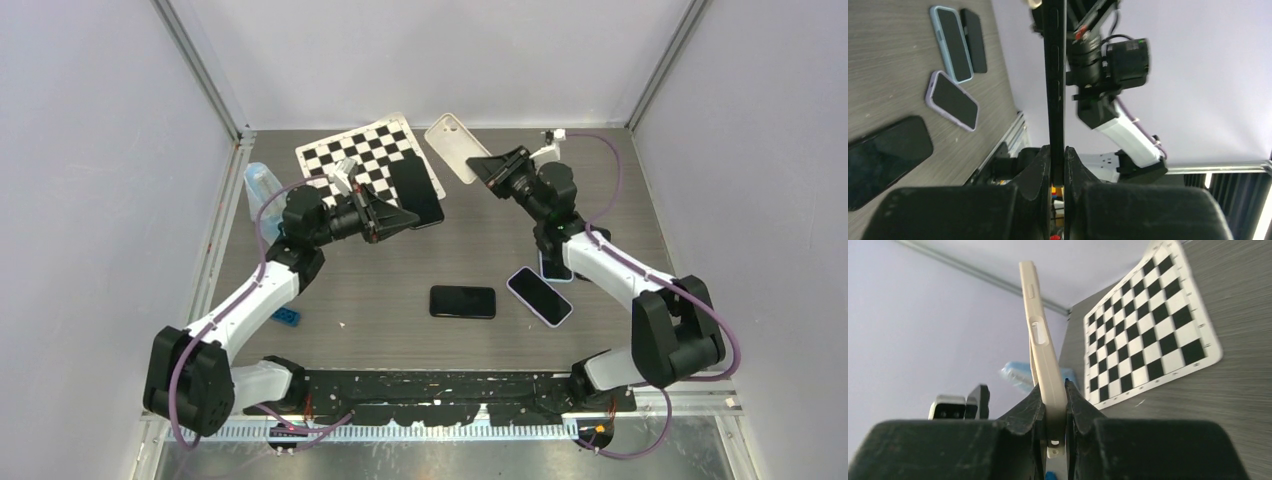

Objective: Take the phone out of the phone case
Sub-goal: Remove the phone case from the phone, then place the phone case at the center of the board, then place the phone at the center of the board, then adjust the phone at the center of the board, then pick up the phone at the center of the board.

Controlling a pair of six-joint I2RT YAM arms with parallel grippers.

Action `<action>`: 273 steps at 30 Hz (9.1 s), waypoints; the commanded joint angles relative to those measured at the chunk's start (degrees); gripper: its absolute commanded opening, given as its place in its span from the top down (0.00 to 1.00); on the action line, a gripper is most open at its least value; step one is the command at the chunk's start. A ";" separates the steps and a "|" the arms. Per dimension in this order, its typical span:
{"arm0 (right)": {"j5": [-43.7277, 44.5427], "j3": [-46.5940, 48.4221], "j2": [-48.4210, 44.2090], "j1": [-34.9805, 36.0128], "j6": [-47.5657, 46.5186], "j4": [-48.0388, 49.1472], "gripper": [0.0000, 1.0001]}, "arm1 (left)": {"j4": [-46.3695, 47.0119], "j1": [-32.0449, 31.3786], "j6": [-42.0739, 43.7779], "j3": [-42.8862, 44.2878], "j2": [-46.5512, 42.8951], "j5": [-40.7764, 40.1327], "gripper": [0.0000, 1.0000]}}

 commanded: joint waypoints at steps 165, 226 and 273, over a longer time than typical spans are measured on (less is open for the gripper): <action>7.50 4.30 0.45 19.69 -37.63 -66.10 0.12 | -44.22 -7.00 44.70 18.41 3.30 -55.67 0.00; 21.01 15.09 18.37 30.67 -43.62 -64.72 0.37 | -46.04 -4.80 46.05 13.99 -9.54 -65.37 0.00; 24.57 11.72 10.01 27.86 -30.12 -48.70 0.44 | -37.08 -3.92 39.36 -5.79 -12.53 -40.16 0.00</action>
